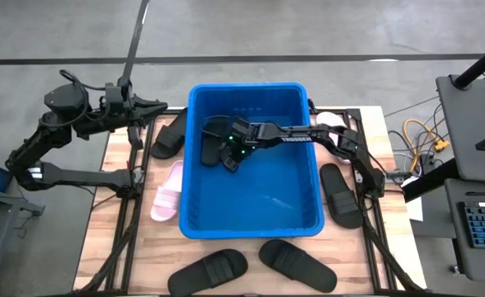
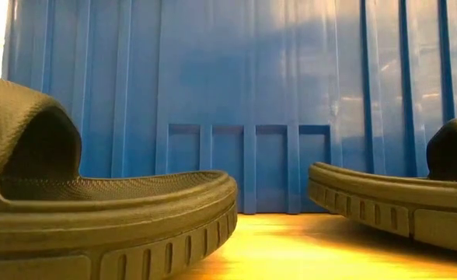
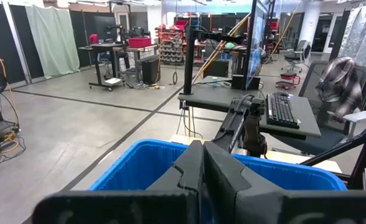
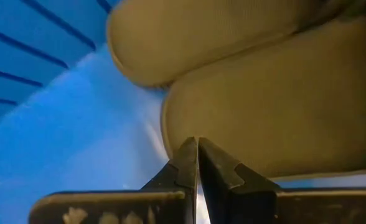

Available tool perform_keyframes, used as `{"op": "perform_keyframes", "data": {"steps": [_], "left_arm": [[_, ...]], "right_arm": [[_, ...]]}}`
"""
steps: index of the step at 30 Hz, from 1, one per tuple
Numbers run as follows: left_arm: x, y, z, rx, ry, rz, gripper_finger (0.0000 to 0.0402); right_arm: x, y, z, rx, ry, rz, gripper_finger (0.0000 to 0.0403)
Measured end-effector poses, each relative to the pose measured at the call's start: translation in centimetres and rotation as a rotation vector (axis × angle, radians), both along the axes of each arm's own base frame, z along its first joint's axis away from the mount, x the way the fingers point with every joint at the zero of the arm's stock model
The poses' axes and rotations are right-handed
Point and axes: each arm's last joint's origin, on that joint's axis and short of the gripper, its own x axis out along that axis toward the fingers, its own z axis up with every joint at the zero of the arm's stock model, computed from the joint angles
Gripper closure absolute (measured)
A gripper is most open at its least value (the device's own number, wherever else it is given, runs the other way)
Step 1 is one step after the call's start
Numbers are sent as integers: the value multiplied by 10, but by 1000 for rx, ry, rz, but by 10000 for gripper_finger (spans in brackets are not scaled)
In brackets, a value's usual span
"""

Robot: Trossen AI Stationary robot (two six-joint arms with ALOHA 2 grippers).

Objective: Pick and place slides into bin
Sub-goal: Put the black slide into the blue bin

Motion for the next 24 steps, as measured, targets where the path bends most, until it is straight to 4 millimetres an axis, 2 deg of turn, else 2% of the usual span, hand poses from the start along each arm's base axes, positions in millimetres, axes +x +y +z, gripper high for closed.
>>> {"op": "perform_keyframes", "data": {"steps": [6,19,24], "left_arm": [[0,0,0,0,0,0,402],[-3,-1,1,3,-9,0,402],[-3,-1,1,3,-9,0,402]], "right_arm": [[0,0,-13,18,46,4,394],[-8,3,-9,26,117,37,394],[-14,4,-1,27,143,37,394]]}}
